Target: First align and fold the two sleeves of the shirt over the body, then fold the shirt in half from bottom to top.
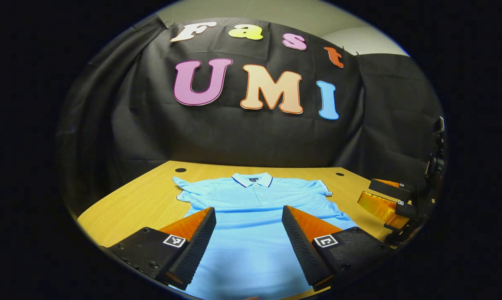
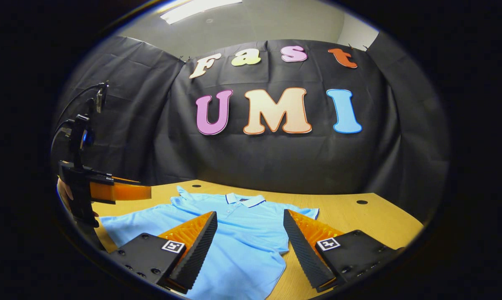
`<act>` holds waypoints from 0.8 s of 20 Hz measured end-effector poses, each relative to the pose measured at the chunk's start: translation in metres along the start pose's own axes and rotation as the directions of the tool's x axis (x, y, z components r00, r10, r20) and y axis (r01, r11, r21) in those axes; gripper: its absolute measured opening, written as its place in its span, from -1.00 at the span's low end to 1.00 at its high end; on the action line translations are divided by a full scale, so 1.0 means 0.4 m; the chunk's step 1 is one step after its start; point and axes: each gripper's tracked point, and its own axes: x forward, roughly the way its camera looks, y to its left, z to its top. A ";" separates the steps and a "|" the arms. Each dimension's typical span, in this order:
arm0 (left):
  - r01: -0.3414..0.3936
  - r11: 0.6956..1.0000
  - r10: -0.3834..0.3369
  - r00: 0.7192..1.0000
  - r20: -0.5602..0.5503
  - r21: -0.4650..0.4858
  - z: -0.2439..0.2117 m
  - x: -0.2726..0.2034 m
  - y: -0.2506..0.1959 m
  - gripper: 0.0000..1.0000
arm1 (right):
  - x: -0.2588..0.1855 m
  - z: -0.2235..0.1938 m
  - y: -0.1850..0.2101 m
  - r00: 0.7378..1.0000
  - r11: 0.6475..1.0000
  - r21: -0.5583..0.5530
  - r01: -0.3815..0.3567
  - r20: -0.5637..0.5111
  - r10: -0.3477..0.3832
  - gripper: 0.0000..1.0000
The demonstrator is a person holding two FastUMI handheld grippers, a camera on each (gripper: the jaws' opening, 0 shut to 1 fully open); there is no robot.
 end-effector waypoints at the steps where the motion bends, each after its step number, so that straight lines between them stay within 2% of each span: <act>1: -0.001 1.000 0.001 1.000 -0.001 0.001 0.001 0.000 0.002 0.90 | 0.002 -0.005 -0.011 1.000 1.000 -0.003 0.010 -0.012 -0.010 0.97; 4: -0.033 0.999 0.033 0.999 0.003 0.016 0.007 0.003 0.029 0.90 | 0.023 0.000 -0.053 0.999 0.999 0.007 0.051 -0.020 -0.051 0.94; 10: -0.026 1.000 0.026 1.000 -0.006 0.001 0.004 0.008 0.041 0.91 | 0.157 0.001 -0.153 0.987 0.995 -0.024 0.096 -0.129 -0.098 0.94; 12: -0.034 0.999 0.034 0.999 0.003 -0.001 0.013 0.005 0.056 0.90 | 0.206 -0.005 -0.210 0.977 0.989 -0.028 0.145 -0.153 -0.148 0.95; 16: -0.042 0.999 0.042 0.999 0.010 -0.025 0.023 0.000 0.079 0.91 | 0.316 -0.057 -0.311 0.945 0.975 -0.097 0.199 -0.243 -0.218 0.94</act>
